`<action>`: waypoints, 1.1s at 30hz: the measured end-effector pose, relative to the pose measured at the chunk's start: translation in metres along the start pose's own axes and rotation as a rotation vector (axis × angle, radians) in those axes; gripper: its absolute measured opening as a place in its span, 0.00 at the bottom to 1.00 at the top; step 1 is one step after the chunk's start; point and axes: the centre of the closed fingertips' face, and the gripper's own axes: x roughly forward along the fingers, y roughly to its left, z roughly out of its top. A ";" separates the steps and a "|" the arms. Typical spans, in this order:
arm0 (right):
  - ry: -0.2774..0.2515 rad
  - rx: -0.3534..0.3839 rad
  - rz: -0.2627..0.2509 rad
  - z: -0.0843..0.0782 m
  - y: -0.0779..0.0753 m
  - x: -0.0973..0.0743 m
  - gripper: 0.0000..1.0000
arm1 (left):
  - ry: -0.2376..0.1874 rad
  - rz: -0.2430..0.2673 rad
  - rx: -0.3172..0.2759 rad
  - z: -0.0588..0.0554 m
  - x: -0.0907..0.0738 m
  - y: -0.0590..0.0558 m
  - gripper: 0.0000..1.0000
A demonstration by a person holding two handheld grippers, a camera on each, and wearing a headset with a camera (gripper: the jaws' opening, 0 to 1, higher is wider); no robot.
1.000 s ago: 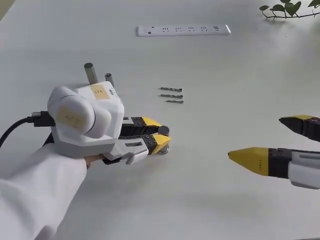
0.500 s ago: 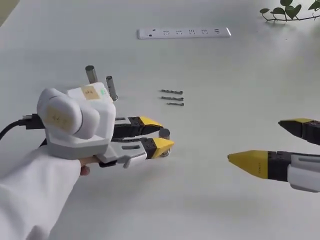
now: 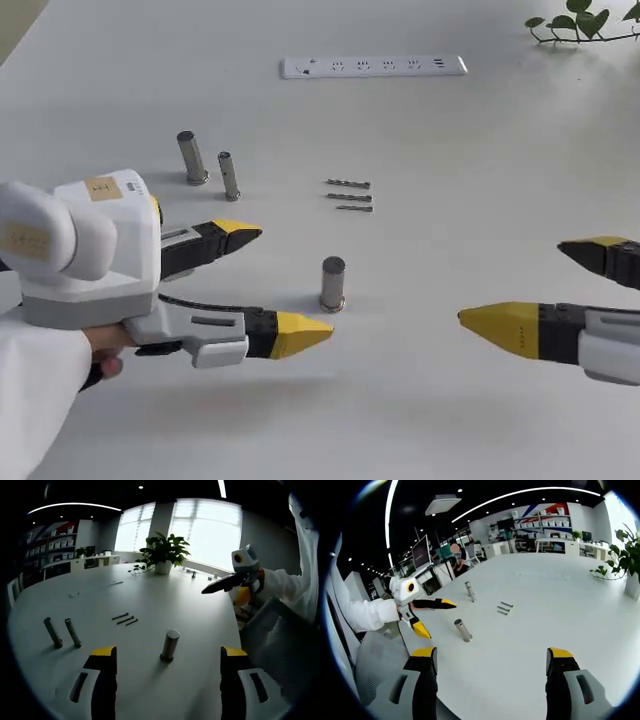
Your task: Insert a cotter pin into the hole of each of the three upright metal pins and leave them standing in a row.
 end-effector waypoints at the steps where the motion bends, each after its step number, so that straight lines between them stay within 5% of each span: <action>1: -0.001 -0.002 -0.001 0.000 0.000 0.000 0.88 | 0.002 -0.004 -0.006 -0.001 -0.002 -0.001 0.96; 12: -0.002 -0.008 -0.013 0.002 -0.003 0.000 0.87 | 0.016 -0.026 -0.018 -0.005 -0.014 -0.013 0.99; 19: 0.003 -0.081 -0.029 0.019 -0.016 0.005 0.83 | -0.001 -0.024 -0.032 -0.002 -0.019 -0.020 0.99; 25: 0.009 -0.160 0.012 0.039 -0.024 0.023 0.80 | 0.002 -0.017 -0.031 -0.004 -0.021 -0.023 0.99; 33: 0.087 -0.272 0.066 0.051 -0.028 0.051 0.76 | -0.023 -0.017 -0.054 -0.001 -0.024 -0.028 0.99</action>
